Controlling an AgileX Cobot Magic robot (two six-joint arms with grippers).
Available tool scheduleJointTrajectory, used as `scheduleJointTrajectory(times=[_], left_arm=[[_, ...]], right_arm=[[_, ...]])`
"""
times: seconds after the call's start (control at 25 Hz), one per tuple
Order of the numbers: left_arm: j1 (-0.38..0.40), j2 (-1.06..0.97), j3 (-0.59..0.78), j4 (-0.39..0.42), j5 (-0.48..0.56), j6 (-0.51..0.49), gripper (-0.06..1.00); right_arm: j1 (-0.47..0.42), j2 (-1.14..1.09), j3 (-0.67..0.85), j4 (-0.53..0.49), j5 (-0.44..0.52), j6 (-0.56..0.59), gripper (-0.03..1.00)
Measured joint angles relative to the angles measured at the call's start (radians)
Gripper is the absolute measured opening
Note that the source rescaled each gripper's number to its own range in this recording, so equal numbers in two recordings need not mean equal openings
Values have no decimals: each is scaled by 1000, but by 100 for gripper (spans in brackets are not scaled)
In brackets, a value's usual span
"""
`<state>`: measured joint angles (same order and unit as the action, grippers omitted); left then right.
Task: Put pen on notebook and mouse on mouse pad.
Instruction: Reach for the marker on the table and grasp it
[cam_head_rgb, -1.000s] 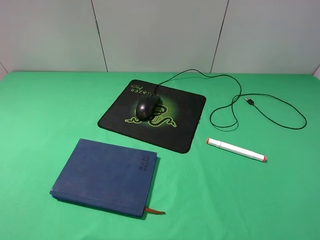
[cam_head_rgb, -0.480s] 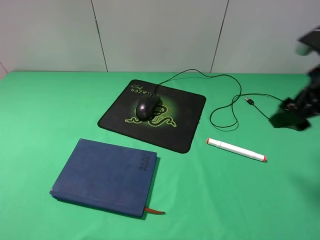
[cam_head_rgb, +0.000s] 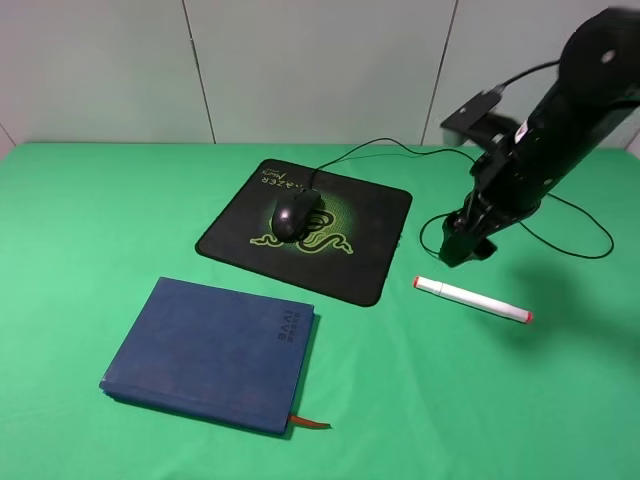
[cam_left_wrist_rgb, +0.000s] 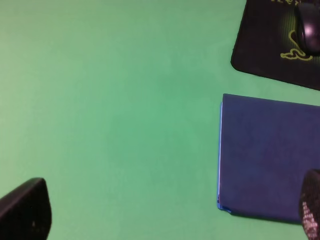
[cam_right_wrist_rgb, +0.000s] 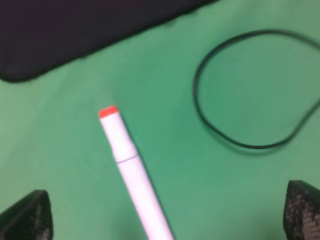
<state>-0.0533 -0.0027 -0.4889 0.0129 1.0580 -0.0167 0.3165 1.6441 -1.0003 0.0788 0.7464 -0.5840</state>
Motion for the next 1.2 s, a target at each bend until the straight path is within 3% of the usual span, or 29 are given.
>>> scheduleJointTrajectory(times=[1.2], left_arm=[[0, 0, 0, 0, 0, 0, 100]], right_arm=[[0, 209, 61, 10, -134, -29, 100]])
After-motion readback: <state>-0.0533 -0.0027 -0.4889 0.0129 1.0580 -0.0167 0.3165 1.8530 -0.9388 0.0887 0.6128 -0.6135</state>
